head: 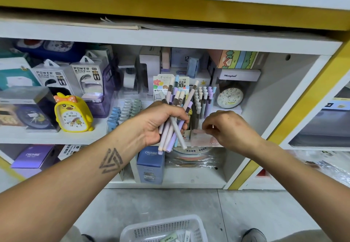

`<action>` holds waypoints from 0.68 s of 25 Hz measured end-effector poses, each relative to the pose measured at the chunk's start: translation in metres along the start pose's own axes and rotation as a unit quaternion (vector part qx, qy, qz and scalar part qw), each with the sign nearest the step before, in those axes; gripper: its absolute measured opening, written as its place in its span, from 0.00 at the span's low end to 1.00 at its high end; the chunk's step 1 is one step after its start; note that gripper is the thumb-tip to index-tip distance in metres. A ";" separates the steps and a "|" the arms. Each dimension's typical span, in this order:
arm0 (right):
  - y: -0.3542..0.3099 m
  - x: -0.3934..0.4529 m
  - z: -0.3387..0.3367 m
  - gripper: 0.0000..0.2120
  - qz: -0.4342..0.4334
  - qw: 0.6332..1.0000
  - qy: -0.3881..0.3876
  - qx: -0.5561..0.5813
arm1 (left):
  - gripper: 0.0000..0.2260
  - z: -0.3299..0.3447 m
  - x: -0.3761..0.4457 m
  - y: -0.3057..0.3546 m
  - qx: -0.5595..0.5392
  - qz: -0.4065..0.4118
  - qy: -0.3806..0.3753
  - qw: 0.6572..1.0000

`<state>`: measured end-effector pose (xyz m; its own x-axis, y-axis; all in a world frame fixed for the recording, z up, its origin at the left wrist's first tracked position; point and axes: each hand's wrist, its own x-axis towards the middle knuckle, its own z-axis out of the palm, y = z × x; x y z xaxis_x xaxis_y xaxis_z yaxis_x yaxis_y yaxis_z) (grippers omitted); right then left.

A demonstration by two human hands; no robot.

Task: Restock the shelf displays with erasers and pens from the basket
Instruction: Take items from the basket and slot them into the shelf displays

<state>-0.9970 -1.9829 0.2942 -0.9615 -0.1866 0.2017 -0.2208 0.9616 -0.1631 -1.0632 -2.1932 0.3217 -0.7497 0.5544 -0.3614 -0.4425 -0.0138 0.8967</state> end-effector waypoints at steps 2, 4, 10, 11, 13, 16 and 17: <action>-0.003 0.004 0.002 0.06 -0.003 1.000 0.014 0.021 | 0.07 0.001 0.000 -0.001 0.001 0.002 -0.008 1.000; -0.004 0.004 0.002 0.07 0.002 0.999 0.018 0.033 | 0.06 0.002 -0.001 -0.001 0.002 0.003 -0.018 1.000; 0.001 0.009 -0.026 0.04 0.171 0.928 0.109 0.311 | 0.04 0.010 -0.002 -0.001 -0.008 -0.001 -0.069 0.998; 0.002 0.011 -0.033 0.02 0.215 0.860 0.131 0.444 | 0.05 0.012 -0.002 -0.001 -0.005 -0.003 -0.082 0.997; 0.002 0.016 -0.040 0.10 0.249 0.746 0.147 0.600 | 0.06 0.017 -0.001 -0.004 0.004 -0.010 -0.106 0.994; -0.004 0.026 -0.039 0.08 0.253 0.681 0.173 0.665 | 0.07 0.021 0.001 -0.007 0.006 -0.030 -0.121 0.992; -0.002 0.029 -0.039 0.05 0.255 0.669 0.192 0.671 | 0.07 0.021 0.002 -0.007 0.004 -0.036 -0.123 0.992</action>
<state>-1.0176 -1.9824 0.3382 -0.9116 0.4106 -0.0197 -0.0753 -0.2139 -0.9739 -1.0514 -2.1748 0.3198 -0.5726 0.7402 -0.3526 -0.4867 0.0391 0.8727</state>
